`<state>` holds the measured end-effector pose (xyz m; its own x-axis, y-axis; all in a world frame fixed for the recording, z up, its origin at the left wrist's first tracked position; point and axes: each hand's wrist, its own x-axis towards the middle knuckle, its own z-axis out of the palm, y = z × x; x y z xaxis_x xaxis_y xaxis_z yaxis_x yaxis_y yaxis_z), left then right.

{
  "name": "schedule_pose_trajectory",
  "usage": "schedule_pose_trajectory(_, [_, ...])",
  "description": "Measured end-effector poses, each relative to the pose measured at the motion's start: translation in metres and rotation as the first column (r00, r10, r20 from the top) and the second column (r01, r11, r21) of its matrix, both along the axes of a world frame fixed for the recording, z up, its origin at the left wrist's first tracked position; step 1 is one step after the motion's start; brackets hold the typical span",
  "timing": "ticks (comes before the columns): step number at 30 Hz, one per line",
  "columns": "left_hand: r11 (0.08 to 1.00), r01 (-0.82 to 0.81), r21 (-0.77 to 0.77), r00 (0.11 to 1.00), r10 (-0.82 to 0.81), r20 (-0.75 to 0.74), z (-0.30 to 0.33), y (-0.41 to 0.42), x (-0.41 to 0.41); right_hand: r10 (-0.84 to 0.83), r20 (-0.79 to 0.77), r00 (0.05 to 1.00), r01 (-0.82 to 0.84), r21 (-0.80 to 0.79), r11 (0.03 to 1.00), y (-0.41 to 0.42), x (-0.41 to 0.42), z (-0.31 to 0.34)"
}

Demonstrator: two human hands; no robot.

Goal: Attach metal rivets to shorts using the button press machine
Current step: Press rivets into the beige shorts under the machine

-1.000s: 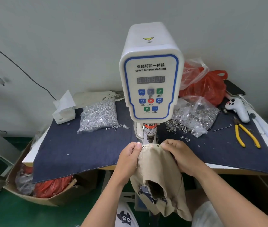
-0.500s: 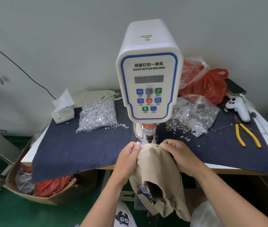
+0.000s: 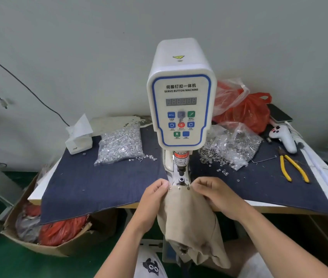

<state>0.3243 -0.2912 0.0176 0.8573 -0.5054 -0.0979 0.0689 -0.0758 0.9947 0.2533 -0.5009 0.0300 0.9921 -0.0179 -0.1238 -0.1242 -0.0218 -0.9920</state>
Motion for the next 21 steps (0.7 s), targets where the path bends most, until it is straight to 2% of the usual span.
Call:
schedule_pose_trajectory(2, [0.996, 0.082, 0.025, 0.995, -0.083, 0.051, -0.001, 0.01, -0.004, 0.024, 0.045, 0.999, -0.019, -0.101, 0.995, 0.005, -0.008, 0.006])
schedule_pose_trajectory(5, [0.946, 0.251, 0.204, 0.945, -0.285, 0.158, 0.007, 0.021, -0.013, 0.059, 0.102, 0.993, -0.038, -0.197, 0.98, 0.013, -0.016, 0.018])
schedule_pose_trajectory(7, [0.928, 0.327, 0.18, 0.923, -0.354, 0.153, 0.014, 0.024, -0.018, 0.117, 0.114, 0.987, -0.083, -0.264, 0.961, 0.017, -0.021, 0.026])
schedule_pose_trajectory(9, [0.951, 0.308, 0.014, 0.948, -0.309, 0.073, 0.02, 0.028, -0.022, 0.118, 0.095, 0.988, -0.096, -0.213, 0.972, 0.017, -0.028, 0.029])
schedule_pose_trajectory(11, [0.942, 0.267, -0.205, 0.955, -0.286, -0.072, 0.021, 0.031, -0.024, 0.083, 0.064, 0.994, -0.075, -0.121, 0.99, 0.011, -0.033, 0.029])
schedule_pose_trajectory(12, [0.915, 0.236, -0.326, 0.945, -0.294, -0.143, 0.02, 0.033, -0.024, 0.079, 0.047, 0.996, -0.071, -0.162, 0.984, 0.008, -0.035, 0.027])
schedule_pose_trajectory(14, [0.803, 0.128, -0.582, 0.908, -0.331, -0.256, 0.019, 0.035, -0.024, 0.112, -0.021, 0.993, -0.111, -0.398, 0.911, -0.001, -0.036, 0.019])
schedule_pose_trajectory(16, [0.624, -0.026, -0.781, 0.877, -0.36, -0.317, 0.021, 0.034, -0.024, 0.196, -0.132, 0.972, -0.236, -0.551, 0.8, -0.005, -0.038, 0.01])
schedule_pose_trajectory(18, [0.521, -0.174, -0.836, 0.89, -0.28, -0.36, 0.023, 0.036, -0.024, 0.284, -0.196, 0.938, -0.345, -0.567, 0.748, -0.001, -0.043, 0.001])
schedule_pose_trajectory(21, [0.442, -0.29, -0.849, 0.892, -0.196, -0.407, 0.025, 0.038, -0.026, 0.303, -0.153, 0.941, -0.339, -0.441, 0.831, 0.011, -0.049, -0.006])
